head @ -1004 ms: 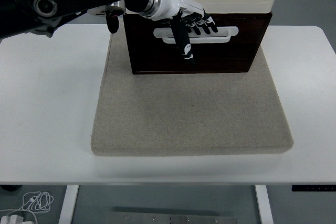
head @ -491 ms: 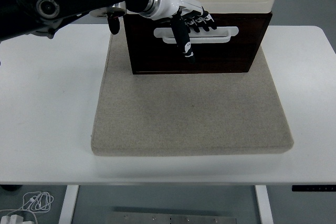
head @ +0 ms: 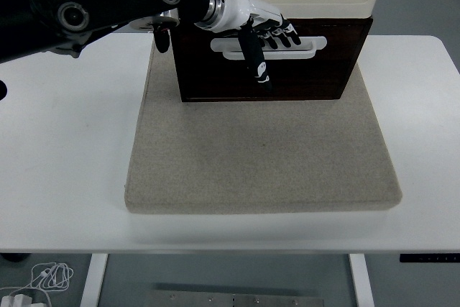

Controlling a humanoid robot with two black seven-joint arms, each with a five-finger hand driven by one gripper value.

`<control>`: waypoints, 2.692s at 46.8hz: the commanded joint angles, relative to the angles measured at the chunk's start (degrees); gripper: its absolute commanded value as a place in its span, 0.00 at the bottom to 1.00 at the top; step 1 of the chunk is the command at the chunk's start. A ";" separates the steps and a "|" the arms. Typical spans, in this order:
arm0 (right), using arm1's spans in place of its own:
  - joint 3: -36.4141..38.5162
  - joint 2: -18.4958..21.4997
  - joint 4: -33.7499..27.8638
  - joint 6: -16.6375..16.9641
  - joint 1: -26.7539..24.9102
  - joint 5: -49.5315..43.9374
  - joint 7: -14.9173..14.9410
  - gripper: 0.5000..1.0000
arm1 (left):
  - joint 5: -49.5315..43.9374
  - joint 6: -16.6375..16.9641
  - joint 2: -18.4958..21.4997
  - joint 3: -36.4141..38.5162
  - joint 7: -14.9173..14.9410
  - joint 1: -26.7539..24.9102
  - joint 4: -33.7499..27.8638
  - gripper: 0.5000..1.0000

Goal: Open the drawer under the combination cabinet

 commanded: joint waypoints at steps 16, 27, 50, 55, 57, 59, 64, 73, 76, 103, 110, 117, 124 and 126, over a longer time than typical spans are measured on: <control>-0.01 0.00 0.06 0.00 0.00 0.00 0.00 0.86 | 0.00 0.74 -0.53 0.24 0.00 0.11 0.61 0.97; 0.08 0.00 0.06 0.00 0.00 0.00 0.00 0.86 | 0.09 0.74 -0.71 0.24 0.01 0.81 0.70 0.98; 0.08 0.00 -0.02 0.00 0.00 0.00 0.00 0.86 | 0.00 0.21 -0.62 0.32 0.00 0.99 1.14 0.98; -0.01 0.00 -0.02 0.00 0.00 0.00 0.00 0.86 | 0.00 0.12 -0.62 0.24 0.00 0.99 1.14 0.99; -0.01 0.00 0.06 0.00 0.00 0.00 0.00 0.86 | 0.00 0.04 -0.62 0.24 0.00 0.99 1.14 0.99; 0.08 0.00 -0.02 0.00 0.00 0.00 0.00 0.86 | 0.00 -0.05 -0.62 0.24 0.00 0.99 1.14 0.99; 0.08 0.00 -0.02 0.00 0.00 0.00 0.00 0.86 | 0.00 -0.23 -0.62 0.24 -0.08 0.99 1.05 0.99; -0.01 0.00 -0.02 0.00 0.00 0.00 0.00 0.86 | -0.09 -0.67 -0.62 0.15 0.00 0.99 0.43 1.00; 0.08 0.00 0.06 0.00 0.00 0.00 0.00 0.86 | -0.18 -1.11 -0.54 0.06 0.00 0.99 0.43 1.00; 0.08 0.00 0.06 0.00 0.00 0.00 0.00 0.86 | -0.79 -4.44 0.34 -1.70 0.00 0.90 -0.71 1.00; -0.01 0.00 -0.02 0.00 0.00 0.00 0.00 0.86 | -0.88 -5.06 1.14 -1.70 0.00 0.99 -1.67 1.00; -0.01 0.00 -0.02 0.00 0.00 0.00 0.00 0.86 | -0.97 -5.32 1.22 -1.78 0.00 0.90 -2.55 1.00; 0.08 0.00 -0.02 0.00 0.00 0.00 0.00 0.86 | -1.14 -5.85 1.31 -2.93 0.00 0.99 -3.08 1.00; -0.01 0.00 0.06 0.00 0.00 0.00 0.00 0.86 | -1.14 -5.85 1.31 -3.02 0.00 0.90 -3.26 1.00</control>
